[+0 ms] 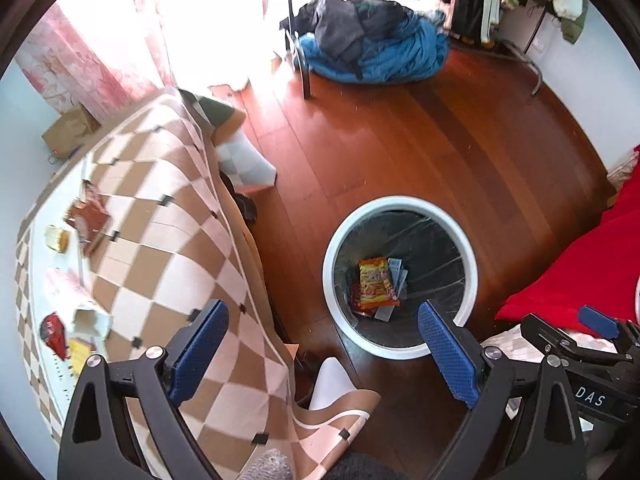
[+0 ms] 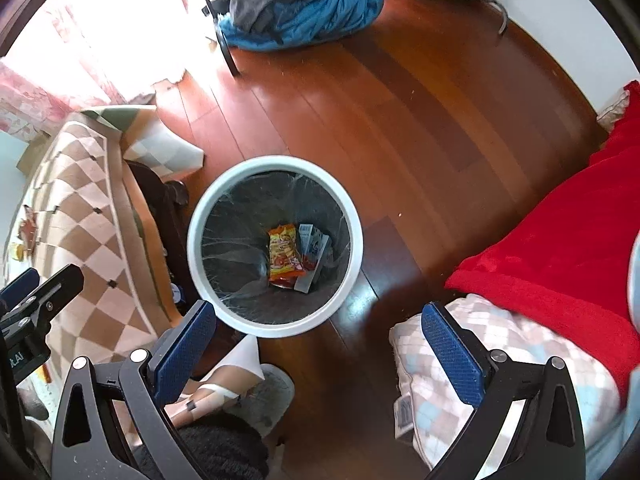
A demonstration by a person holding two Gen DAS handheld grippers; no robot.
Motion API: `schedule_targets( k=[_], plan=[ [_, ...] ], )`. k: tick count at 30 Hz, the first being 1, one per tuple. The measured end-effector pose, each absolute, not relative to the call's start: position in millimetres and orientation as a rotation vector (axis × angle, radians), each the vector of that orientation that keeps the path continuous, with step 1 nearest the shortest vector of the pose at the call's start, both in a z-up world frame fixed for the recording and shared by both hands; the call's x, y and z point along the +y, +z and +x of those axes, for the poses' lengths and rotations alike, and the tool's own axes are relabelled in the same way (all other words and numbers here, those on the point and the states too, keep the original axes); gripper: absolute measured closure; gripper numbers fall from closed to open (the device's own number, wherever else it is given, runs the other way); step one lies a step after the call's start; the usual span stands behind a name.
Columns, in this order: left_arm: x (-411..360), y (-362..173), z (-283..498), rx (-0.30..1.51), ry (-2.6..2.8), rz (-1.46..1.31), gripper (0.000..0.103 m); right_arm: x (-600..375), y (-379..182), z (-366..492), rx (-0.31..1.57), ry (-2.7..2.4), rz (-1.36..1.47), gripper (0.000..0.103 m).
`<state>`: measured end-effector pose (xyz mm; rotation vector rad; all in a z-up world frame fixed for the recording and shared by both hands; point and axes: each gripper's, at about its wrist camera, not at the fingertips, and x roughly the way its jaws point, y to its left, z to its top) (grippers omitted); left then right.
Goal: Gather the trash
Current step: 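Grasp the yellow box with the left tool while the right tool grasps the clear cup lid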
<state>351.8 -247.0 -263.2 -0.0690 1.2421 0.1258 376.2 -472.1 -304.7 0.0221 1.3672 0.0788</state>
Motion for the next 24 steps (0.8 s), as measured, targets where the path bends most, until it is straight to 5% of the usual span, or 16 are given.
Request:
schedule_targets(
  k=[14, 24],
  plan=[
    [-175.8, -151.1, 279.1, 1.058, 0.21, -0.131, 0.006, -421.7, -165.3, 313.5, 1.161, 0.195, 0.125, 0.0],
    [-7.1, -208.0, 179.2, 1.138, 0.559, -0.179, 0.006, -251.4, -184.2, 258.4, 1.248, 0.487, 0.049, 0.0]
  ],
)
